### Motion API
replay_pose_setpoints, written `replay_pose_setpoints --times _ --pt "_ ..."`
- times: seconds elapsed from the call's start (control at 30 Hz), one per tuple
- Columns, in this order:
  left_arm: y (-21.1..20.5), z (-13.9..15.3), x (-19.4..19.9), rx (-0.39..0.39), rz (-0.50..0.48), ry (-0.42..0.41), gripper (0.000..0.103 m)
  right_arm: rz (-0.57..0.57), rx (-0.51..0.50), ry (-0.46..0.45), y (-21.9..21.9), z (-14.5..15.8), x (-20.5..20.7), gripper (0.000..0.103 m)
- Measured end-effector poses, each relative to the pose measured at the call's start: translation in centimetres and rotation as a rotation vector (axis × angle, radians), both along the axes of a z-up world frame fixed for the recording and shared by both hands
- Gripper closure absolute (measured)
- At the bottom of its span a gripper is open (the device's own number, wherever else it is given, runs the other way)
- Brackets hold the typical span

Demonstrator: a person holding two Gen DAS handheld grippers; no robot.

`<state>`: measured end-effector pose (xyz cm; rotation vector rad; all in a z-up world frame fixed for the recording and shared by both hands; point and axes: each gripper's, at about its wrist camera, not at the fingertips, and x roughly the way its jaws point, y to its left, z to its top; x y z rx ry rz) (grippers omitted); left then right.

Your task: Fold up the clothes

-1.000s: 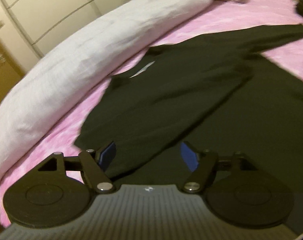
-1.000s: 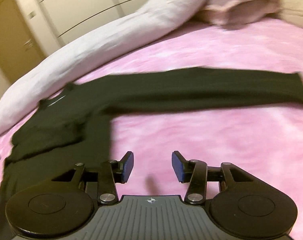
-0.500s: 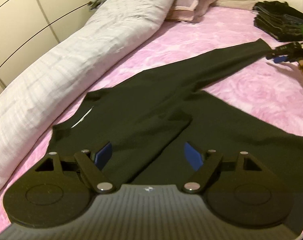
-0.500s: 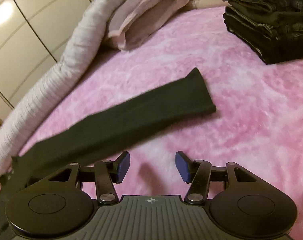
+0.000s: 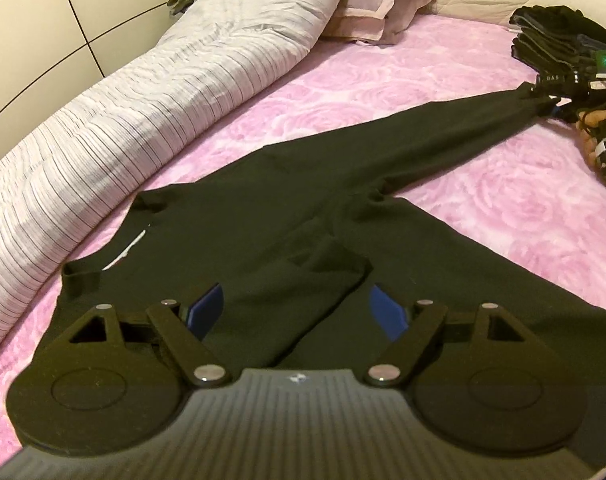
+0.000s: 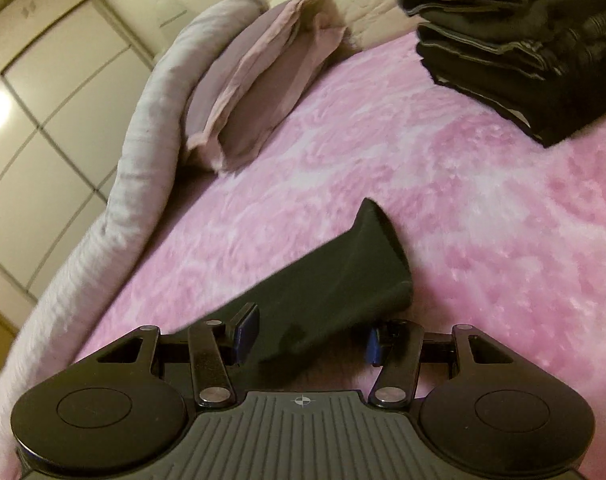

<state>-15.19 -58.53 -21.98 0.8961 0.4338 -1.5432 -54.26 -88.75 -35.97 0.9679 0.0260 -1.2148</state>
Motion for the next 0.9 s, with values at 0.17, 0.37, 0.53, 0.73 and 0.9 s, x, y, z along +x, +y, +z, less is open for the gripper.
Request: replay_pose_setpoints --times 0.17,0.37,0.53,0.73,0.9 --pt "0.1 -0.6 0.2 -0.002 0.002 -0.003 0.025 -0.077 0.019 0.030 0.1 0.2 -0.2 0.097" --pt "2.4 0.6 2.5 -0.060 0.080 0.018 0.025 0.087 -0.138 0.253 0.8 4.9 7.4 0.099" --pt "7.2 2.7 6.9 -0.125 0.190 0.024 0.024 0.503 -0.463 0.254 6.9 11.9 21.7 0.099" --pt "14.6 3.0 13.7 -0.134 0.352 0.033 0.021 1.046 -0.595 0.266 20.4 9.8 39.2 0.099" --pt "18.7 1.6 18.0 -0.104 0.420 0.034 0.021 1.187 -0.508 0.458 25.9 3.7 47.2 0.099"
